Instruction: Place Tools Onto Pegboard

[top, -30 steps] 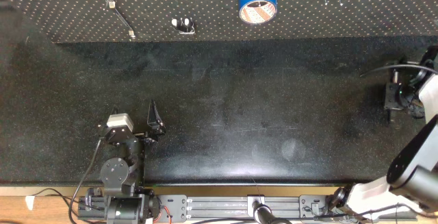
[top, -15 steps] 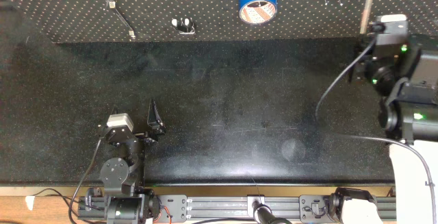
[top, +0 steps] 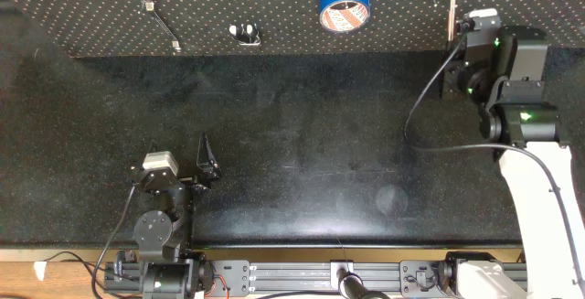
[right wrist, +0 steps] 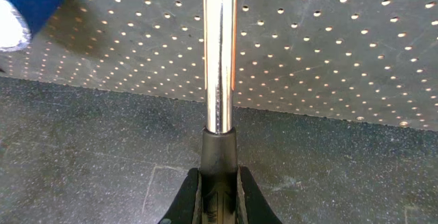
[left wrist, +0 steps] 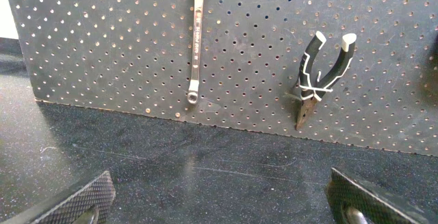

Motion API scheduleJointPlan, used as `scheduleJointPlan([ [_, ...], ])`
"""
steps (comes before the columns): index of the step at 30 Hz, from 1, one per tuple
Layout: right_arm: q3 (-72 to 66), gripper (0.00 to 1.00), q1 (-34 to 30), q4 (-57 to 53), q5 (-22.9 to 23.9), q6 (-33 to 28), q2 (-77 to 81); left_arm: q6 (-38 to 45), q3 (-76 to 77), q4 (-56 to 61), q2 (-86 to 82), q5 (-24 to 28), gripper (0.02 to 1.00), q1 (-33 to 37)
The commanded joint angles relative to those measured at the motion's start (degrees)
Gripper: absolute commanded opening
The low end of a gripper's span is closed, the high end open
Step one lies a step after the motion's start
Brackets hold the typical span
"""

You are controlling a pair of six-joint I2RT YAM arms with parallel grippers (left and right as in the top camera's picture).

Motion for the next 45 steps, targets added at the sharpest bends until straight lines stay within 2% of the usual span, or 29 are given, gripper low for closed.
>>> scheduleJointPlan([
  [1,0.2,0.075,0.3,2.0,0.9,0.7,1.6,0.7,-0.1,-0.4,-0.5,0.4,0.996,-0.3],
  [15,0.2,0.08,1.0,2.1,0.9,0.7,4.8,0.7,-0.1,-0.4,-0.5,0.4,0.996,-0.3],
  [16,0.2,0.123,1.0,2.1,0.9,0.6,4.8,0.7,-0.1,-0.4,-0.5,0.4,0.996,-0.3],
  [17,0.2,0.314,1.0,2.1,0.9,0.7,4.8,0.7,-0.1,-0.4,-0.5,0.4,0.998,-0.3],
  [18,0.2,0.413,1.0,2.1,0.9,0.7,4.8,0.7,-0.1,-0.4,-0.5,0.4,0.996,-0.3],
  [19,0.2,0.439,1.0,2.1,0.9,0.7,4.8,0.7,-0.1,-0.4,-0.5,0.4,0.996,-0.3],
  [21,0.2,0.555,1.0,2.1,0.9,0.7,4.8,0.7,-0.1,-0.4,-0.5,0.4,0.996,-0.3],
  [22,0.2,0.947,1.1,2.1,0.9,0.7,4.6,0.7,-0.1,-0.4,-0.5,0.4,0.996,-0.3],
  [23,0.2,0.976,1.1,2.1,0.9,0.7,4.2,0.7,-0.1,-0.4,-0.5,0.4,0.996,-0.3],
  [30,-4.5,0.976,1.2,5.2,1.0,0.2,-3.4,0.7,-0.1,-0.4,-0.5,0.4,0.996,-0.3],
  [38,-33.6,0.976,1.2,30.9,0.9,0.3,-24.0,0.7,-0.1,-0.4,-0.5,0.4,0.996,-0.3],
  [45,-50.3,0.976,1.2,41.8,0.9,2.4,-42.3,0.7,-0.1,-0.4,-0.5,0.4,0.996,-0.3],
])
